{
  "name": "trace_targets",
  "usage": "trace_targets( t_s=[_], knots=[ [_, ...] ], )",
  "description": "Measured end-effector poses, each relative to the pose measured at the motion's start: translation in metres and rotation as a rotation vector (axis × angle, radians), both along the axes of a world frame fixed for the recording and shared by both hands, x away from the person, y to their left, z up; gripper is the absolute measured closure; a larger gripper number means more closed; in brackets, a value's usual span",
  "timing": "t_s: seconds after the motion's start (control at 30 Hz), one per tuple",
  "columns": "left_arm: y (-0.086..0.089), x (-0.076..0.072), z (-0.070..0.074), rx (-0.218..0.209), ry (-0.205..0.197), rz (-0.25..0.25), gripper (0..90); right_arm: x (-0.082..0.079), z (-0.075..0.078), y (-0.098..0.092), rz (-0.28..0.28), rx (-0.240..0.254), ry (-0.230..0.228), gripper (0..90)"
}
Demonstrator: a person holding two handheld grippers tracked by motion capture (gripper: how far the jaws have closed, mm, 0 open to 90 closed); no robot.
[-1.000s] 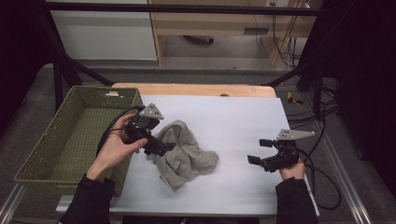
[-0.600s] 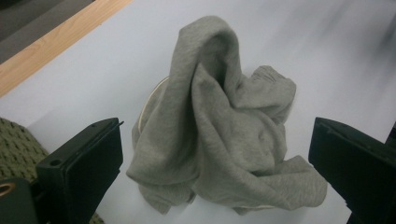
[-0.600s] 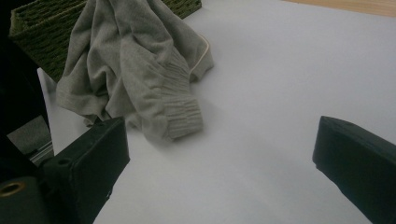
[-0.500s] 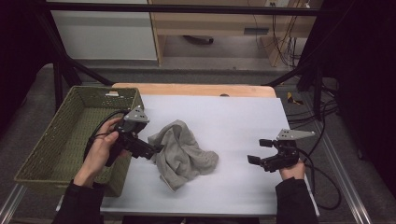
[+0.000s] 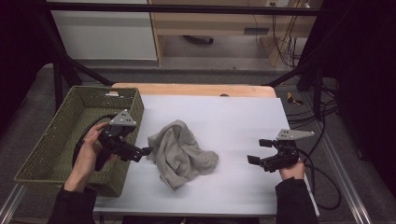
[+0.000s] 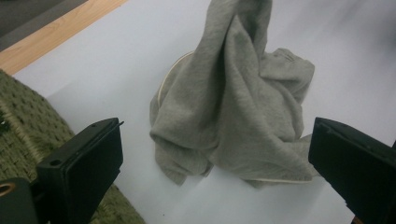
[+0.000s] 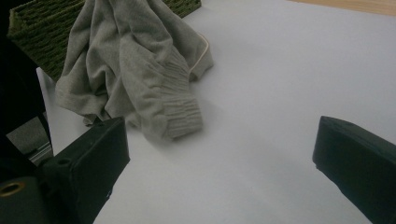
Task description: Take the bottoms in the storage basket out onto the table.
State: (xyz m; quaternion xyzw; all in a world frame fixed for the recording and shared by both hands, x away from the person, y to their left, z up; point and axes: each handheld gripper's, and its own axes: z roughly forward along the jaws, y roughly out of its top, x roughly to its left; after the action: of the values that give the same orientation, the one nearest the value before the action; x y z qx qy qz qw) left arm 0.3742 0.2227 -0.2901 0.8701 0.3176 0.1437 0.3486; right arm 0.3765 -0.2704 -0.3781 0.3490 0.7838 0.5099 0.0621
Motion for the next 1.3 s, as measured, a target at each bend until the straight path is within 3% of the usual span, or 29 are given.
trace_targets(
  t_s=[0.33, 0.87, 1.3],
  knots=[
    [0.028, -0.004, -0.01, -0.012, 0.002, 0.041, 2.9, 0.0, -0.001, 0.001, 0.0, -0.002, 0.003, 4.2],
    [0.054, -0.002, -0.029, -0.022, 0.015, 0.095, 3.0, 0.001, -0.002, 0.002, 0.002, -0.007, 0.008, 4.2],
    [0.06, 0.0, -0.037, -0.02, 0.027, 0.103, 3.0, 0.0, -0.002, 0.001, 0.003, -0.005, 0.006, 4.2]
  ],
)
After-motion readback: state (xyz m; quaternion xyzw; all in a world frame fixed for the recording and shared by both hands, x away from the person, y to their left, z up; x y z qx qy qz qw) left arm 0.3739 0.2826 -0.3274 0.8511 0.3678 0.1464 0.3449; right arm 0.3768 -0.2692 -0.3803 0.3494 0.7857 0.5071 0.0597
